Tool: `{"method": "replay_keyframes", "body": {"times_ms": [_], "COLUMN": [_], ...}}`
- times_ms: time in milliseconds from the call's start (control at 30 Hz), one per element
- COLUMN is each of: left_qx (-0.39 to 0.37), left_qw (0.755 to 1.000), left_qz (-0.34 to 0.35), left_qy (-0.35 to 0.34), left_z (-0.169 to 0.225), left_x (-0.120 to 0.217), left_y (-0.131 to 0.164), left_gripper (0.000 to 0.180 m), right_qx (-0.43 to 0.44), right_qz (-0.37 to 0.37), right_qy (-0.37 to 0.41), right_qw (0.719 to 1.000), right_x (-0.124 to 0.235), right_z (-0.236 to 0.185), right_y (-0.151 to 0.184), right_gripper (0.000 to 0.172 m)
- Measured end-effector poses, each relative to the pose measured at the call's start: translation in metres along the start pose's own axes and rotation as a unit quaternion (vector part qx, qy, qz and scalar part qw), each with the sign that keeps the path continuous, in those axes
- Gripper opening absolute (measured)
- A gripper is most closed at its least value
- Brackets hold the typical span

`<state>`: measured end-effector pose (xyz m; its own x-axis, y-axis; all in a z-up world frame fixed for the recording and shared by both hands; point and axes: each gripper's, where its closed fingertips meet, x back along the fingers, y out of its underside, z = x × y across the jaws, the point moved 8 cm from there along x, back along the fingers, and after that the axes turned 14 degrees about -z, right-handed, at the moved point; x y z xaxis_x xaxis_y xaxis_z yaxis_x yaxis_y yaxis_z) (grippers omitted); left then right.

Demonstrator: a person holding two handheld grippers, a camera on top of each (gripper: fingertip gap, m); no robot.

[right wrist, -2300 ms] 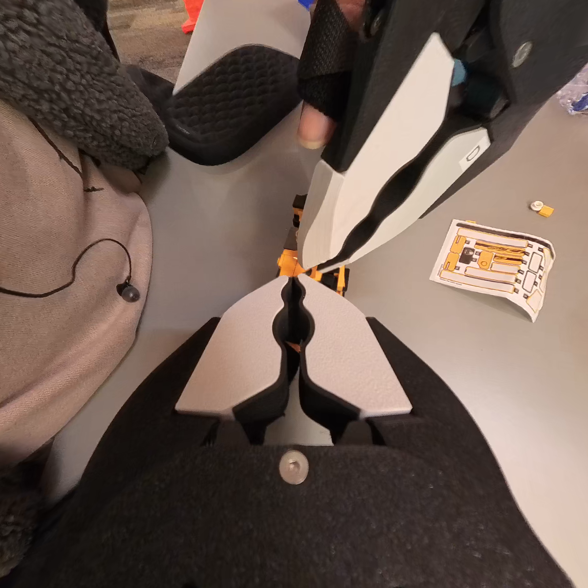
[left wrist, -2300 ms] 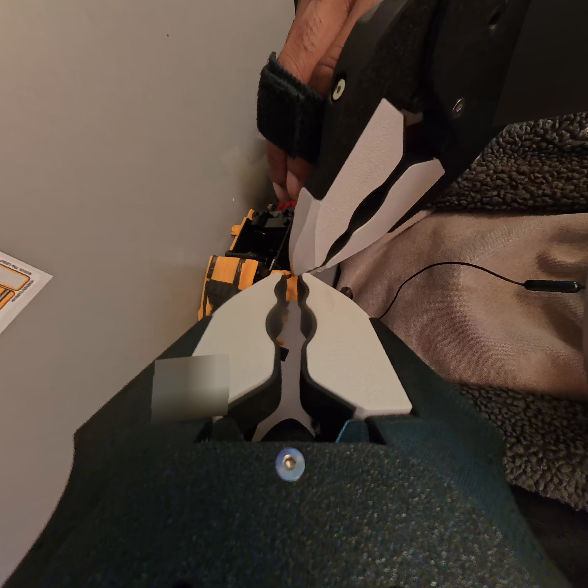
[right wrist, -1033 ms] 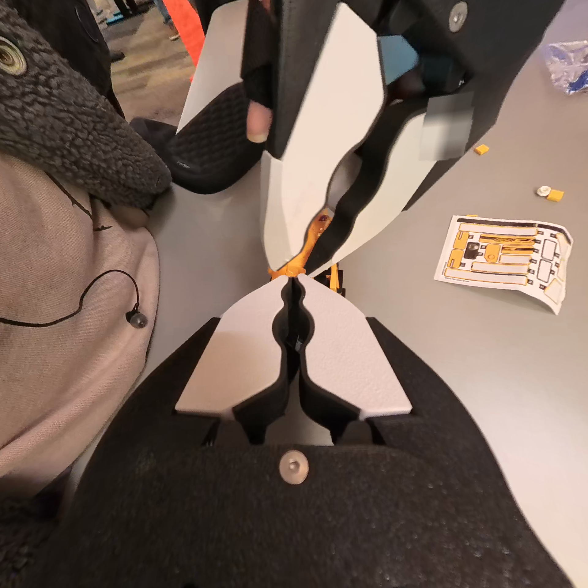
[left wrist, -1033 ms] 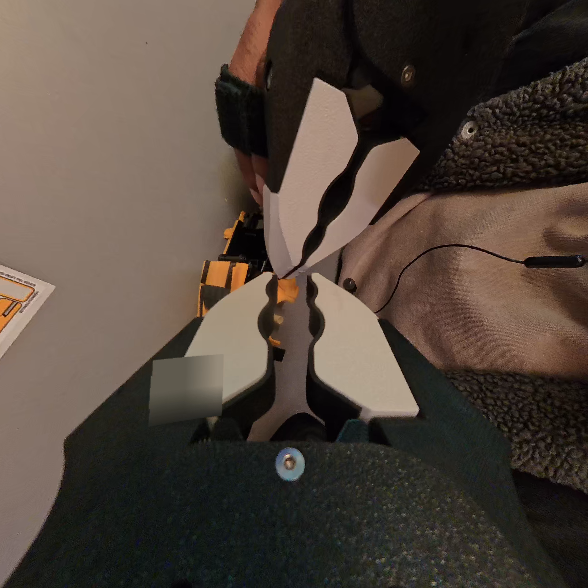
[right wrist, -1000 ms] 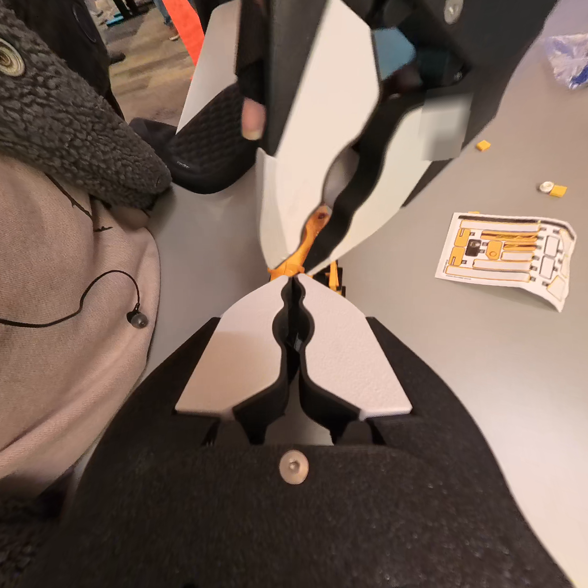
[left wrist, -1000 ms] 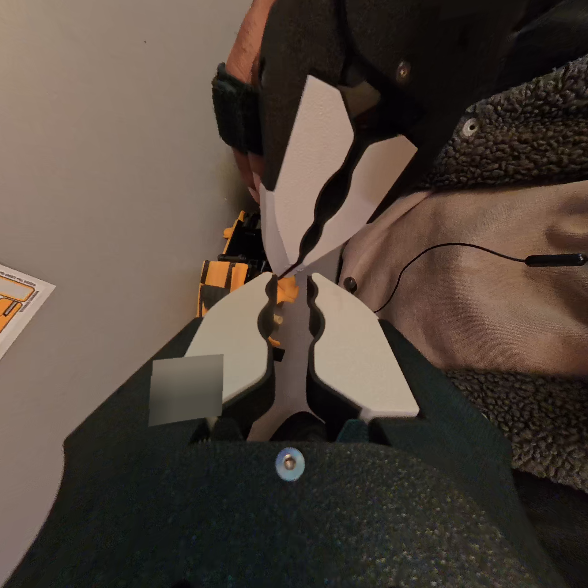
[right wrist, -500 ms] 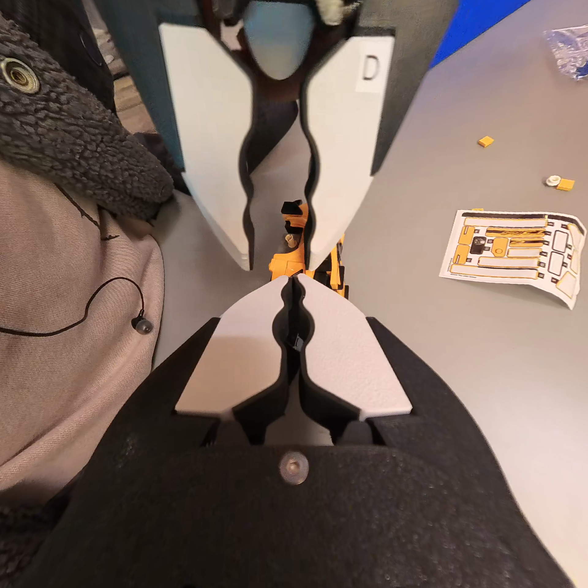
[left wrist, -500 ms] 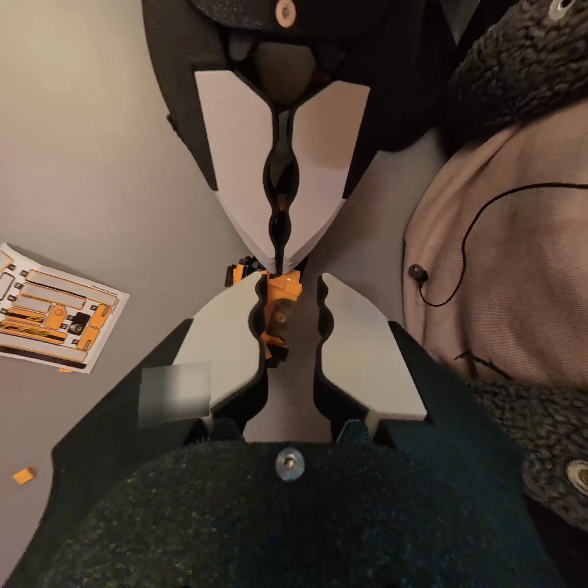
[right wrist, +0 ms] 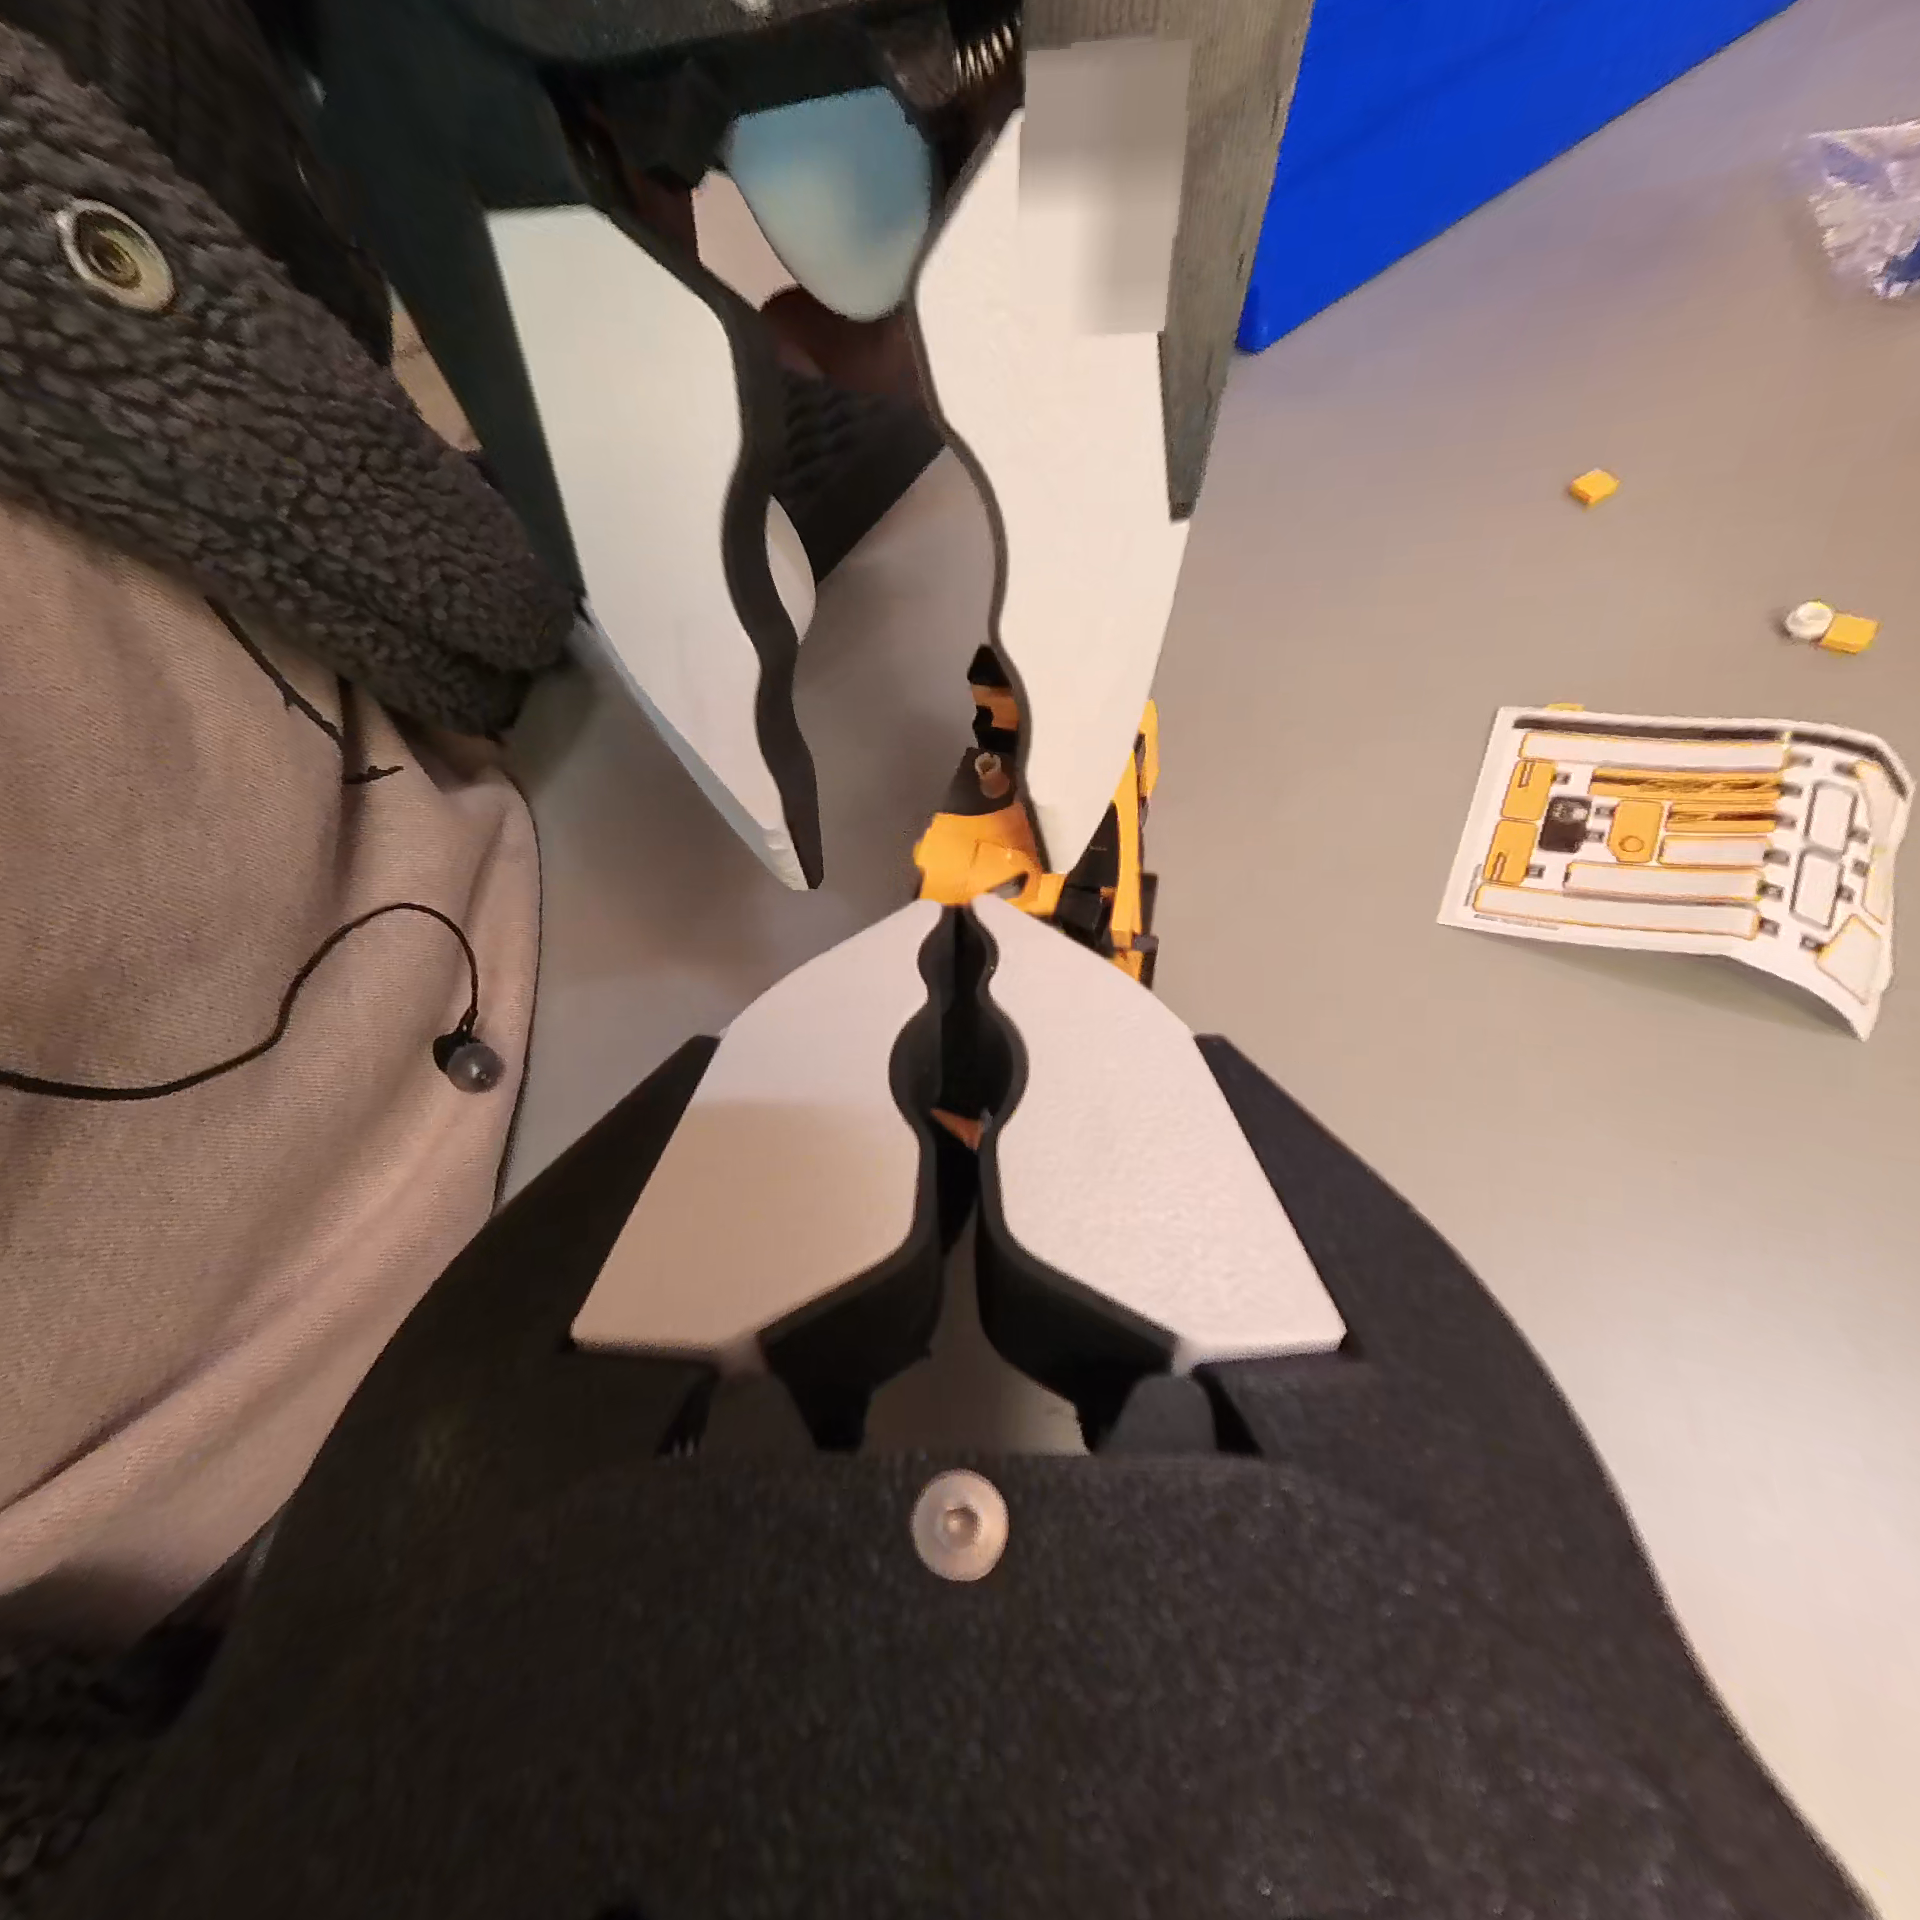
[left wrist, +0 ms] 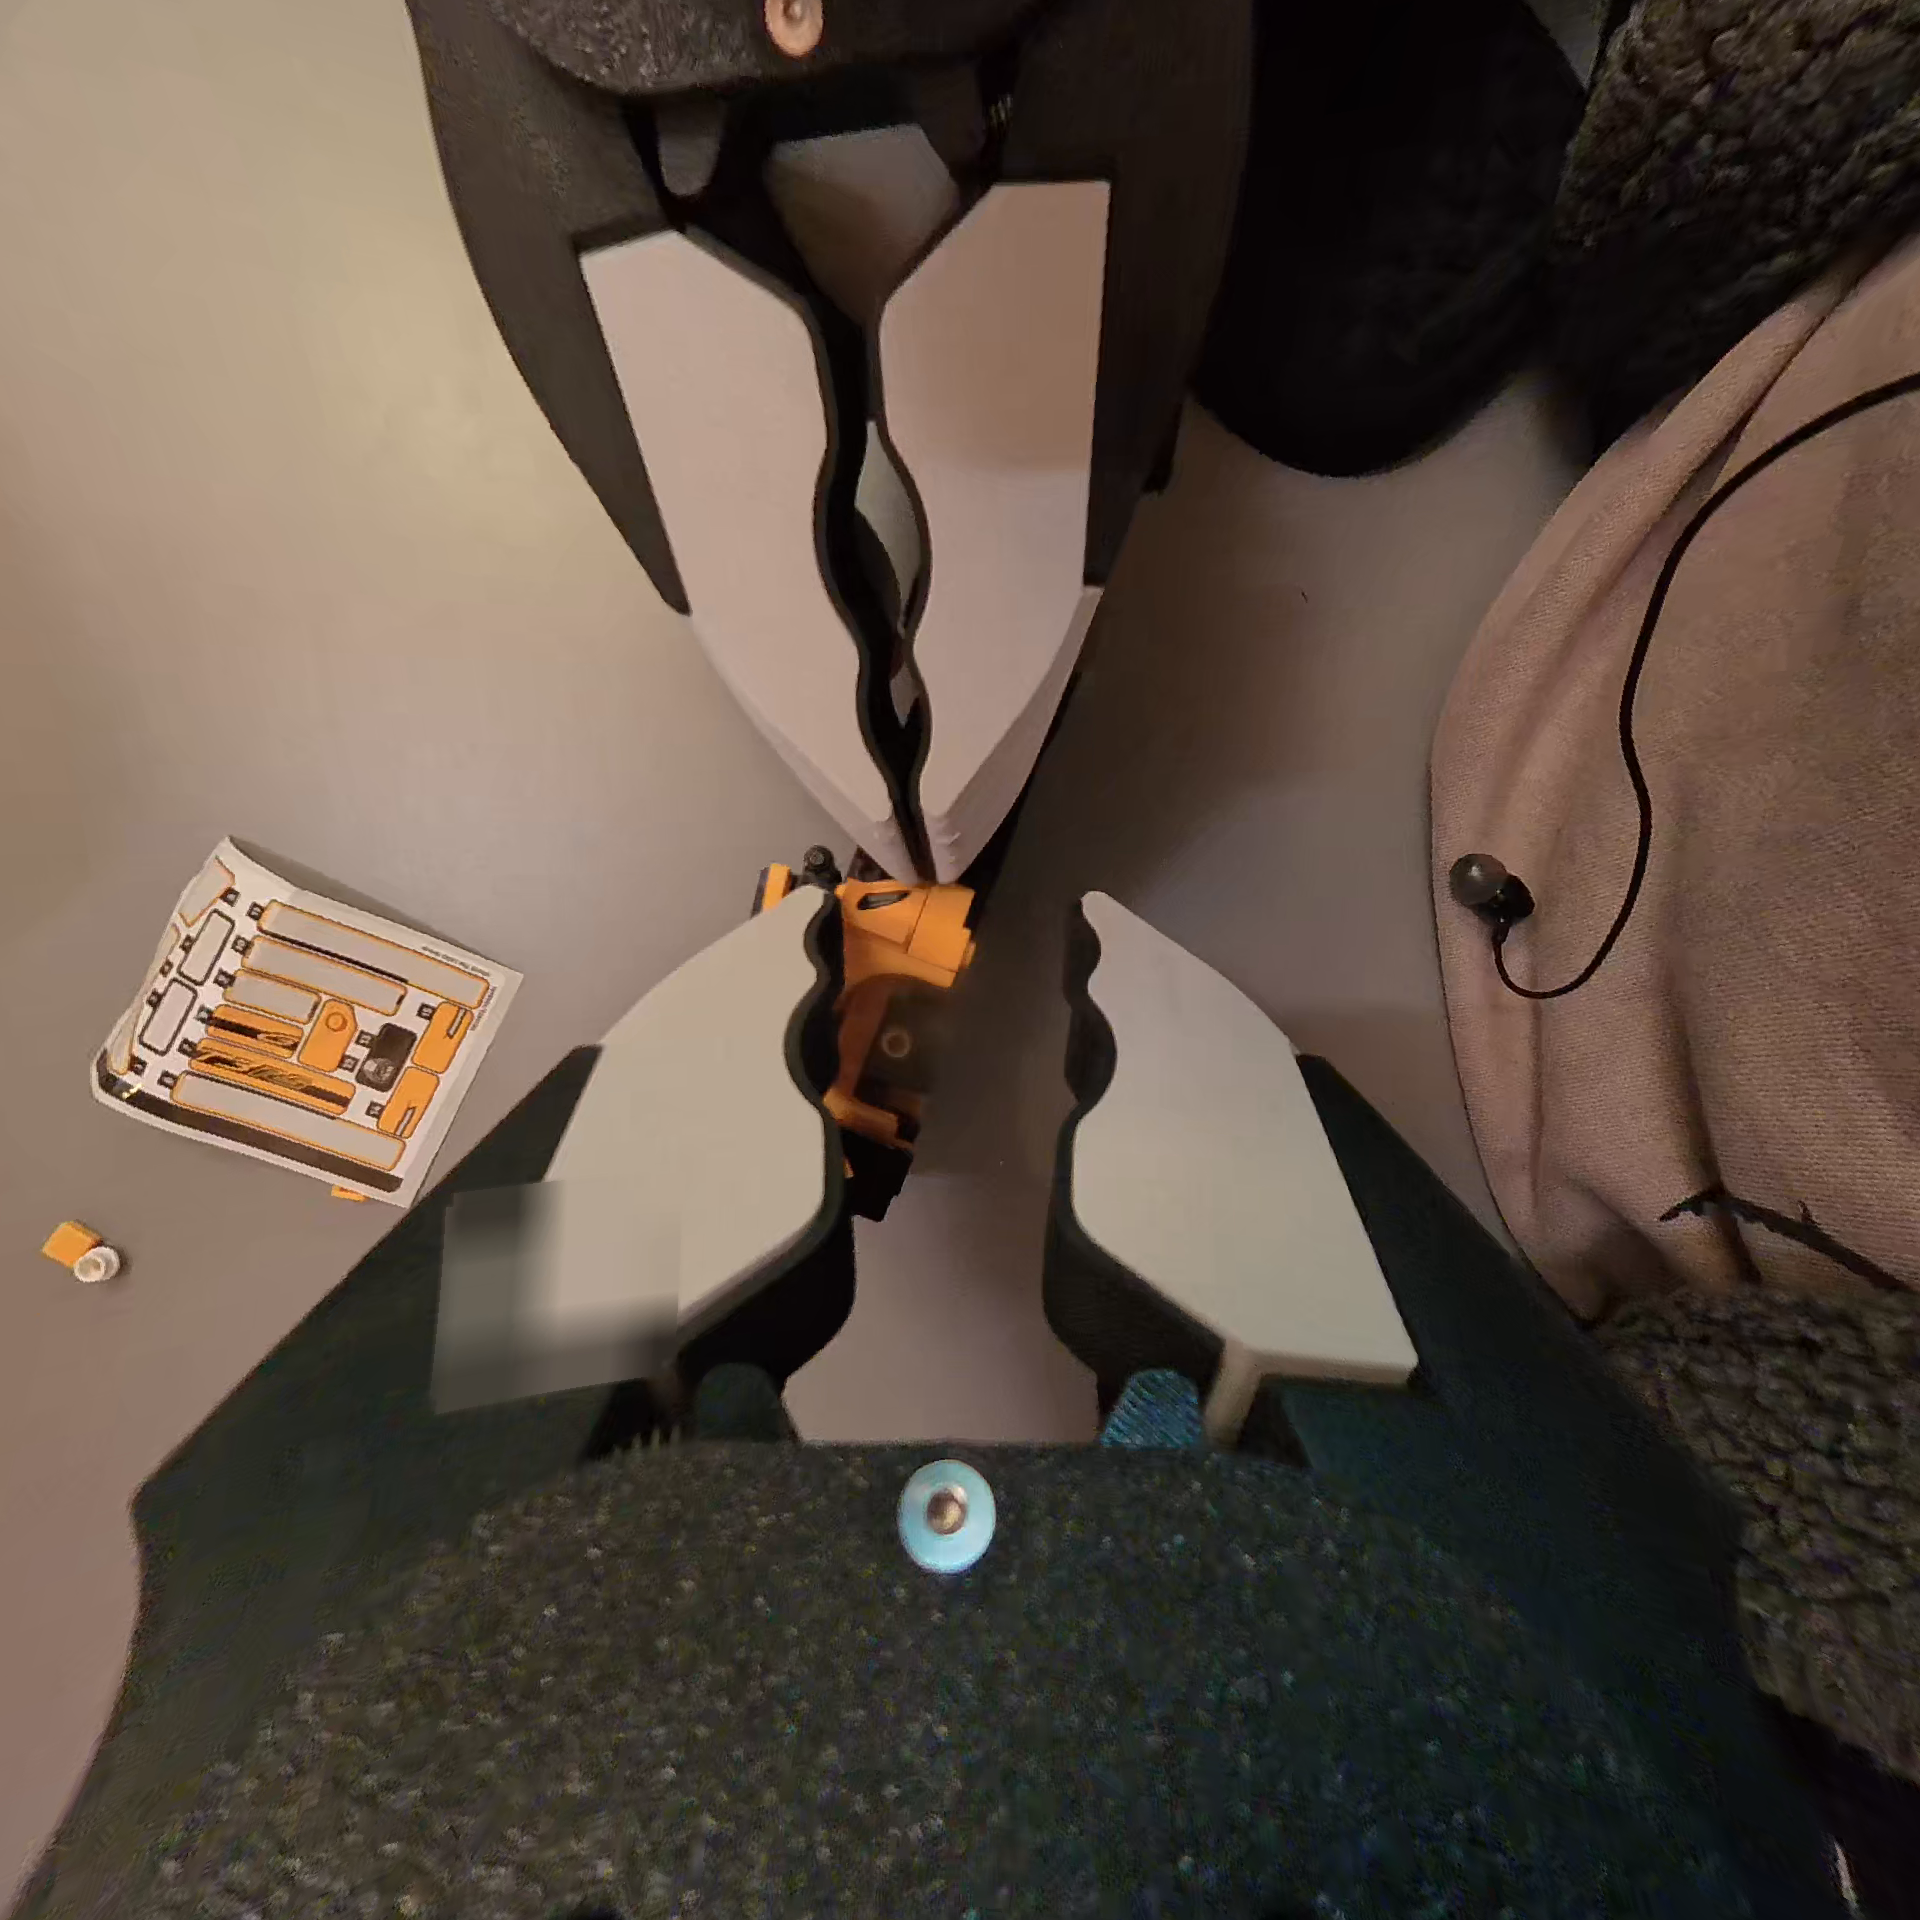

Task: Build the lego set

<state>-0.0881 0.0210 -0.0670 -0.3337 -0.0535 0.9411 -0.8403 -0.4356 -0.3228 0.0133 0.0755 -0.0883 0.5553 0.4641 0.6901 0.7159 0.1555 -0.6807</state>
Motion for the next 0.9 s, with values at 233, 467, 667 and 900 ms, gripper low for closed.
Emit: {"method": "replay_keyframes", "body": {"times_ms": [233, 467, 667, 900], "left_qx": [-0.005, -0.02, -0.06, 0.004], "left_qw": [1.0, 1.0, 0.995, 0.997], "left_qz": [0.001, -0.001, -0.017, 0.077], "left_qy": [0.001, -0.004, -0.076, -0.019], "left_z": [-0.001, 0.0, -0.001, -0.011], "left_x": [0.0, 0.0, 0.0, 0.004], "left_y": [0.0, 0.001, 0.007, 0.031], "left_gripper": [0.039, 0.042, 0.046, 0.055], "right_qx": [-0.007, -0.022, -0.024, -0.026], "right_qz": [0.026, 0.019, 0.027, 0.066], "right_qy": [0.014, -0.001, -0.008, -0.007], "right_qw": [1.0, 1.0, 0.999, 0.997], "right_x": [-0.001, -0.002, -0.001, 0.016], "right_z": [0.002, 0.0, -0.002, 0.0], "right_y": [-0.002, 0.001, 0.003, 0.0], "right_gripper": [0.0, 0.0, 0.0, 0.0]}}
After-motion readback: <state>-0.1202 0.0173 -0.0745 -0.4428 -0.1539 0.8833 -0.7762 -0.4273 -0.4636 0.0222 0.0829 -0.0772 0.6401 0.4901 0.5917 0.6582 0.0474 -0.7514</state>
